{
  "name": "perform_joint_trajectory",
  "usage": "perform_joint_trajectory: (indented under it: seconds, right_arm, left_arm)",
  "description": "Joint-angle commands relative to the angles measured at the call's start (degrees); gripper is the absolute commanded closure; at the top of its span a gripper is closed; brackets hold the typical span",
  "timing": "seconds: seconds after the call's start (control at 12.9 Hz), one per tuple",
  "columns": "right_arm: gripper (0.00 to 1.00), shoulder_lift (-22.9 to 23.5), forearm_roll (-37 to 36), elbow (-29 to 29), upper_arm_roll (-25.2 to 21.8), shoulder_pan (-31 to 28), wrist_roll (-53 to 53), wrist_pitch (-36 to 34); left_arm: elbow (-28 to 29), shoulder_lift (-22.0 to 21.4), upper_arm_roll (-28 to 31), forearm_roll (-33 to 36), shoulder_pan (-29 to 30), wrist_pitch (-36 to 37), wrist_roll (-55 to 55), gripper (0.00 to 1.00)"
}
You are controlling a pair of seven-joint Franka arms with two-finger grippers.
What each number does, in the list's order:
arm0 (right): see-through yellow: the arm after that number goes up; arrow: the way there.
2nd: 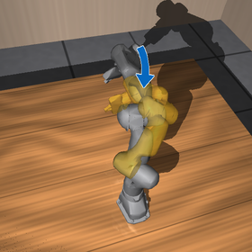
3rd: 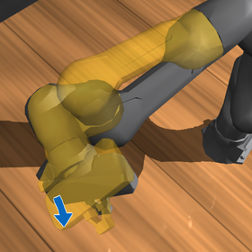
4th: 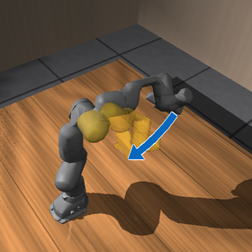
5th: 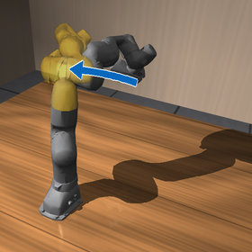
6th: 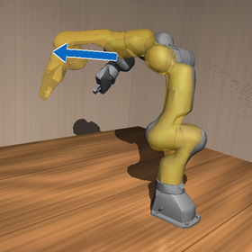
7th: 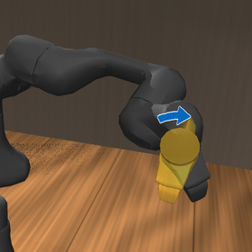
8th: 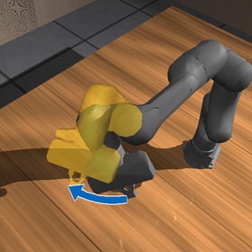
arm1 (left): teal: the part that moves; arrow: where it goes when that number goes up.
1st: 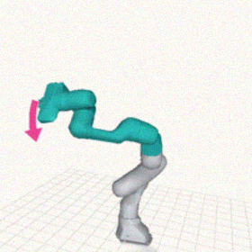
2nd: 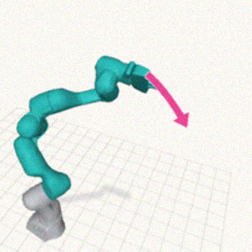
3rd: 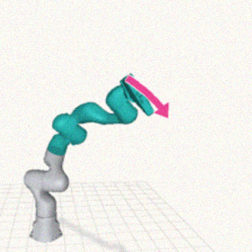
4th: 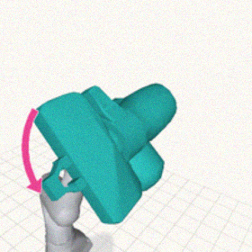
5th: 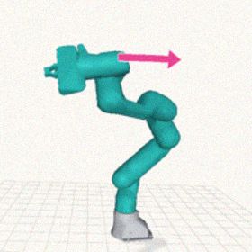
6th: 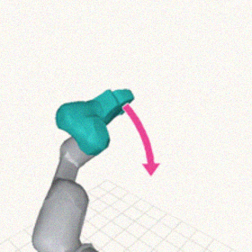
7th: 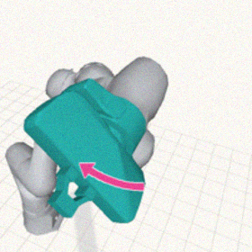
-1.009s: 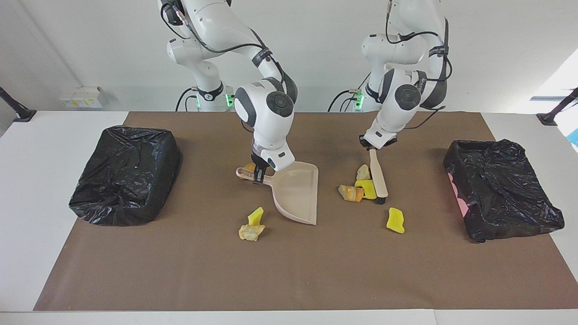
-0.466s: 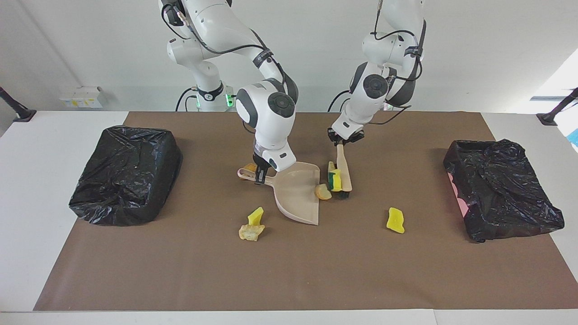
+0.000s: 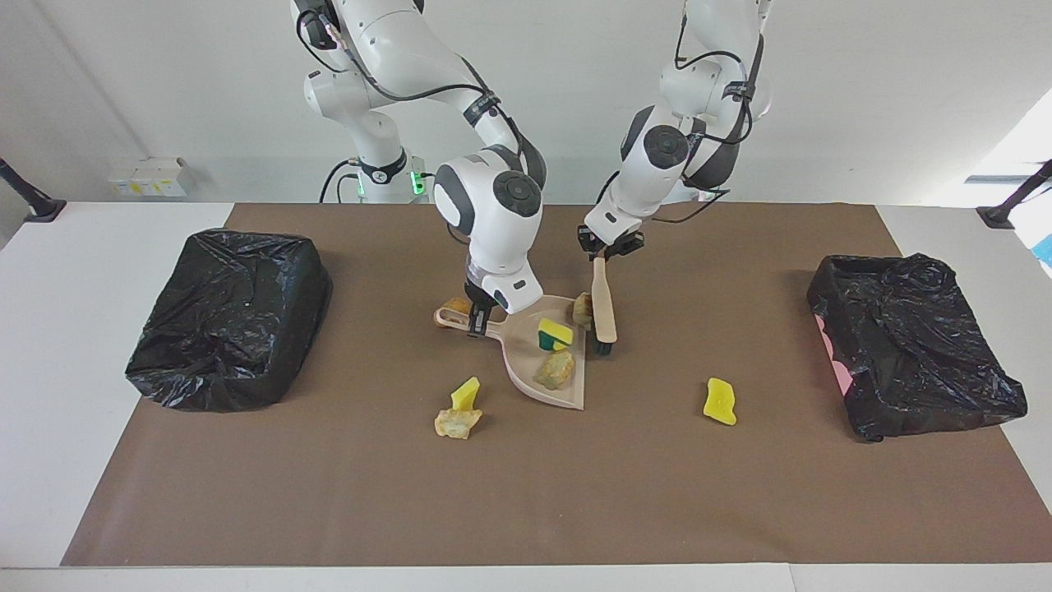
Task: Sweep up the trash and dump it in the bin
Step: 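Sweep the sponge and food bits into the dustpan with the left gripper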
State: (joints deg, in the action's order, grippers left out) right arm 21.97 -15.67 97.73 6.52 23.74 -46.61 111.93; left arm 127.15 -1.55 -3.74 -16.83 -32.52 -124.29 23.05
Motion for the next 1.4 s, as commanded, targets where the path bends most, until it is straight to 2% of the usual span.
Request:
perform_joint_trajectory:
  seconds: [0.0, 0.23, 0.39, 0.47, 0.62, 0.7, 0.78, 0.85, 1.01, 1.16, 1.24, 1.32]
  right_arm:
    - [1.00, 0.35, -1.99, 0.27, 0.33, 0.17, 1.26, 0.04]
    - [1.00, 0.00, -2.34, -0.25, 0.33, 0.25, 1.26, -0.57]
    - [1.00, 0.00, -2.43, -0.35, 0.42, 0.43, 1.26, -1.63]
    - [1.00, 0.00, -2.43, -0.35, 0.42, 0.43, 1.26, -1.63]
    - [1.00, -0.09, -2.34, -0.26, 0.42, 0.43, 1.26, -1.63]
    - [1.00, -0.09, -2.26, -0.17, 0.42, 0.43, 1.26, -1.54]
    - [1.00, -0.09, -2.26, -0.17, 0.42, 0.43, 1.26, -1.45]
    - [1.00, -0.09, -2.17, -0.08, 0.42, 0.43, 1.26, -1.36]
    - [1.00, -0.09, -2.17, -0.08, 0.42, 0.43, 1.26, -1.36]
    - [1.00, -0.09, -2.08, 0.00, 0.42, 0.43, 1.34, -1.28]
    - [1.00, -0.09, -2.08, 0.00, 0.42, 0.43, 1.34, -1.28]
    - [1.00, 0.00, -1.99, 0.00, 0.42, 0.43, 1.34, -1.10]
  left_arm:
    - [-3.90, -1.26, 1.18, -0.83, 1.30, 3.51, 1.21, 1.00]
    - [-12.16, -0.04, 1.36, 1.61, 8.06, 14.65, 1.39, 1.00]
    - [-12.63, 0.49, 1.45, 10.55, 10.71, 16.53, -1.06, 1.00]
    - [-12.63, 0.58, 1.45, 12.86, 13.59, 17.24, -5.69, 1.00]
    - [-13.24, 2.15, 1.45, 18.56, 18.87, 16.81, -14.31, 1.00]
    - [-14.89, 5.12, 1.45, 21.90, 20.72, 16.28, -16.53, 1.00]
    - [-18.91, 9.50, 1.45, 24.54, 21.87, 16.10, -17.50, 1.00]
    - [-23.22, 13.20, 1.36, 25.70, 24.06, 16.10, -18.56, 1.00]
    - [-27.11, 17.88, 1.45, 26.58, 26.27, 14.71, -21.89, 1.00]
    - [-26.43, 19.65, 1.27, 27.82, 27.24, 9.10, -22.35, 1.00]
    - [-25.12, 19.83, 1.27, 27.47, 26.72, 8.72, -22.26, 1.00]
    - [-21.71, 19.22, 1.19, 27.38, 26.37, 7.67, -22.09, 1.00]
